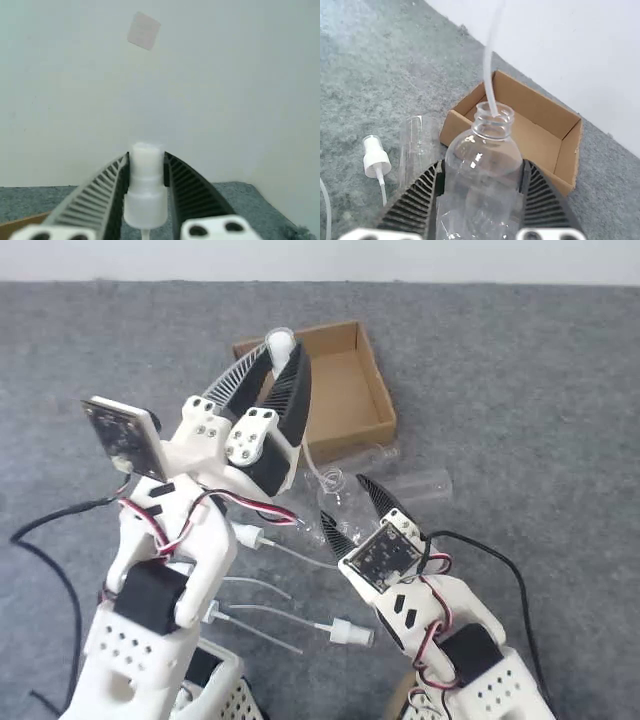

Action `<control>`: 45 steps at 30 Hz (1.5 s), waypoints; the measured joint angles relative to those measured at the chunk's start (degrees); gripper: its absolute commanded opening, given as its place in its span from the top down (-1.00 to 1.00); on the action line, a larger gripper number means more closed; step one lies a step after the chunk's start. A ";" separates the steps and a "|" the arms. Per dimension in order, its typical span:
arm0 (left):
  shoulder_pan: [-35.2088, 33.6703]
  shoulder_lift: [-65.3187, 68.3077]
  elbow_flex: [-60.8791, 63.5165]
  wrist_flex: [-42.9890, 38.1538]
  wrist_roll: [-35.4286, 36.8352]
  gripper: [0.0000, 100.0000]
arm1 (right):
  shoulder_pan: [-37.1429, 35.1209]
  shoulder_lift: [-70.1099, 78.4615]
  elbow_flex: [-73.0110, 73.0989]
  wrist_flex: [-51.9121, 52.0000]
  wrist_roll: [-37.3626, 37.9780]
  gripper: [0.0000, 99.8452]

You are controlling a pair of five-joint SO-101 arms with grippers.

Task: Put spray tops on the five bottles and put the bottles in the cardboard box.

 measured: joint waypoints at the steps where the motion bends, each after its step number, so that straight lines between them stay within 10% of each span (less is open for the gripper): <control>1: 0.00 0.00 0.88 -0.62 0.00 0.98 | -0.18 0.00 0.35 -0.35 0.09 0.85; 45: 0.53 0.00 -1.58 0.18 -1.49 0.98 | -0.09 0.00 0.62 -0.97 0.35 0.85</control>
